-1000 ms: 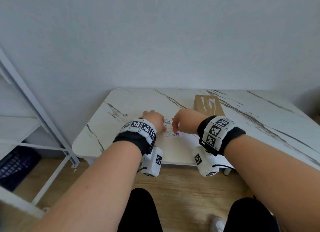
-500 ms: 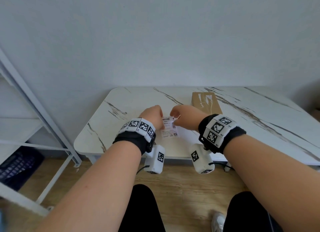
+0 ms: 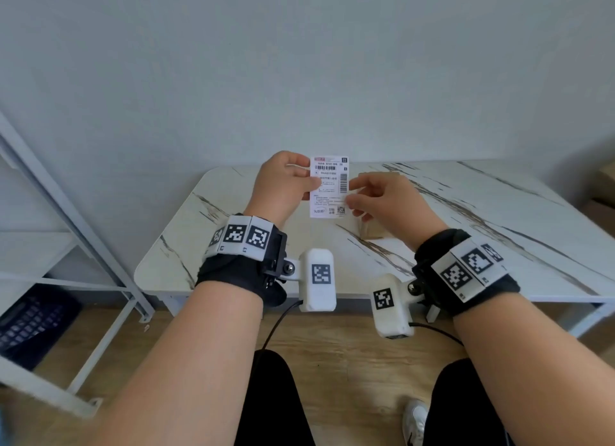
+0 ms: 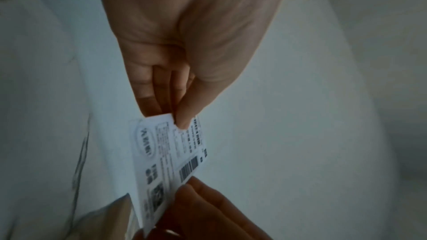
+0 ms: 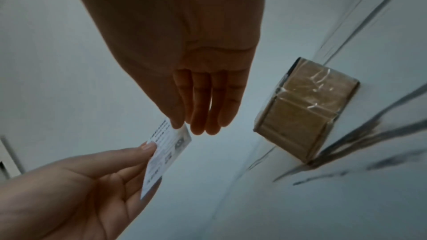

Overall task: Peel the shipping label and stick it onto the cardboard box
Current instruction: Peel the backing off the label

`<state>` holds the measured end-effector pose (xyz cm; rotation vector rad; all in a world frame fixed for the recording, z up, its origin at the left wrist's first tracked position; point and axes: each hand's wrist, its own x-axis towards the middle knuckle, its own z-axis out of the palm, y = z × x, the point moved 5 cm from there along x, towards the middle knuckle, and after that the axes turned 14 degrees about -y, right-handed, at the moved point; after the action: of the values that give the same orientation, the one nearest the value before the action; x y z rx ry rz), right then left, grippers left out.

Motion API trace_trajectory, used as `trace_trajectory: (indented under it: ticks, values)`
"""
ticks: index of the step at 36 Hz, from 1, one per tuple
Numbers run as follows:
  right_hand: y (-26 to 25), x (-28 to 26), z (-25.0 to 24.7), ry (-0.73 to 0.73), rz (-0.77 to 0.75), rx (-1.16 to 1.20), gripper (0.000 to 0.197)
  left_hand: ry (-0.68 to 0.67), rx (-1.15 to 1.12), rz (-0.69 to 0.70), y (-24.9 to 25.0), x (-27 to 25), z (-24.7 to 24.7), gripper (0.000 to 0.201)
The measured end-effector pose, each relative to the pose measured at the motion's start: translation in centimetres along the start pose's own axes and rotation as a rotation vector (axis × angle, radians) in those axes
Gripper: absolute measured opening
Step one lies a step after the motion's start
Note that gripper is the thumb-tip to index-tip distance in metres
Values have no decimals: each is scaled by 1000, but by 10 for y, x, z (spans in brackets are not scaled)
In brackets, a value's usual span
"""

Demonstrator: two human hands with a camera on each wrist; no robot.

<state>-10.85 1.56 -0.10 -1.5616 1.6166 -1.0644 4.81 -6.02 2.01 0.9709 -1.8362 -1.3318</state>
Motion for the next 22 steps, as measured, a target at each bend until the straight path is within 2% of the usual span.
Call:
trace_trajectory:
  ticks: [4, 10, 13, 22]
  values:
    - [-1, -4, -9, 51, -33, 56, 21, -24, -1, 26, 5, -2, 14, 19]
    - [-3, -6, -28, 156, -57, 108, 14, -68, 63, 55, 10, 0, 30, 21]
    - [-3, -7, -33, 157, -51, 94, 6, -54, 68, 65, 12, 1, 33, 20]
    - [1, -7, -36, 161, -13, 49, 8, 16, 104, 125, 17, 5, 38, 14]
